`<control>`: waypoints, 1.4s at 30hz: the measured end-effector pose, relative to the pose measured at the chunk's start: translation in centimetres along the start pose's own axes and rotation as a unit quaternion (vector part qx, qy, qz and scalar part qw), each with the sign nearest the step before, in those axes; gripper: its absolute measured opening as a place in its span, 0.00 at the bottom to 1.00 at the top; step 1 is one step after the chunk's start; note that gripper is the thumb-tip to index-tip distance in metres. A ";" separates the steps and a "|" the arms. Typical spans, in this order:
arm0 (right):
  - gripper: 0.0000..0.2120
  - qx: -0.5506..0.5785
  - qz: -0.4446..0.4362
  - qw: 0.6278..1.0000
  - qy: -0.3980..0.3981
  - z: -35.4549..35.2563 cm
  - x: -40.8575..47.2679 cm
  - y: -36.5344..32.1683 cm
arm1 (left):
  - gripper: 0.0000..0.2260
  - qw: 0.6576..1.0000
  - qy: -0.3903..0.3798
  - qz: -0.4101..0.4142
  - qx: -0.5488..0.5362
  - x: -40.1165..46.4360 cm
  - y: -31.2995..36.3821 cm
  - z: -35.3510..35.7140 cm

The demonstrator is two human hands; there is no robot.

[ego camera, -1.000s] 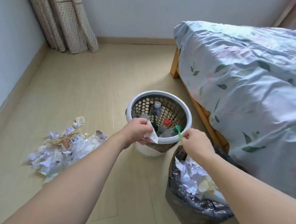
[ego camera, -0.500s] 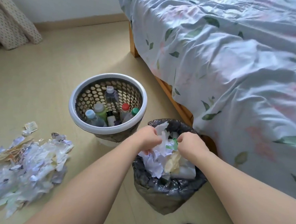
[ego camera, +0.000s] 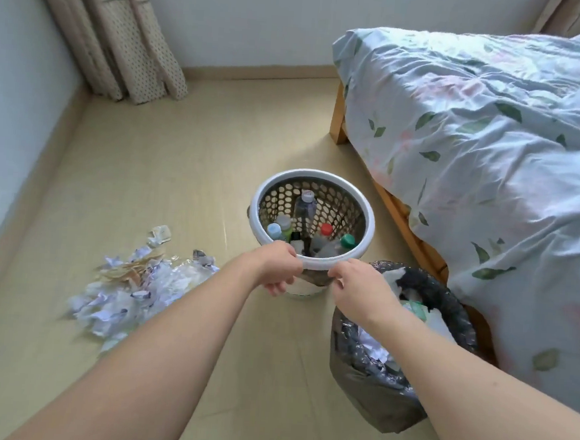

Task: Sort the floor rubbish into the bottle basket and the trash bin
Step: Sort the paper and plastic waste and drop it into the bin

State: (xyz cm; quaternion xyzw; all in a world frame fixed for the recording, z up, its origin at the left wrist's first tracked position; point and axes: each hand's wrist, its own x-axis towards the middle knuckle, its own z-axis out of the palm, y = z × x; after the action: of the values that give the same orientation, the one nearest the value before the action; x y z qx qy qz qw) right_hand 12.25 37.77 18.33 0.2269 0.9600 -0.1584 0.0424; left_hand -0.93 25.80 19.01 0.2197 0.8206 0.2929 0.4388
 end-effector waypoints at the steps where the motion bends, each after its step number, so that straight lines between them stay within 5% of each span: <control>1: 0.13 0.010 -0.004 1.000 -0.018 0.4 0.1 -1.8 | 0.09 1.000 0.009 -0.002 -0.004 -0.9 -1.5 -1.2; 8: 0.19 0.022 -0.050 0.983 -0.176 5.9 0.9 -14.0 | 0.09 0.992 0.100 -0.075 -0.033 -6.2 -15.4 -10.3; 21: 0.17 -0.052 -0.091 0.971 -0.216 20.0 8.5 -29.3 | 0.07 0.960 0.220 -0.172 0.003 -6.7 -40.2 -14.6; 29: 0.16 -0.063 -0.144 0.972 -0.174 27.0 14.6 -31.9 | 0.17 0.950 0.228 -0.137 0.163 -0.5 -44.1 -12.3; 32: 0.16 -0.101 -0.197 0.959 -0.176 29.1 16.0 -32.5 | 0.19 0.952 0.234 -0.138 0.142 0.9 -45.0 -11.7; 42: 0.08 -0.174 -0.226 0.950 -0.125 31.8 17.2 -33.1 | 0.03 0.931 0.333 -0.145 0.045 0.6 -48.0 -9.3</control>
State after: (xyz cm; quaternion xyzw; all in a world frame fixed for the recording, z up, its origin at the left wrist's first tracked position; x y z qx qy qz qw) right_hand -17.67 6.72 -5.00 -0.0284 0.9858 -0.0209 0.1639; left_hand -14.07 -11.64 -9.50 0.0079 0.9547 0.2457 0.1677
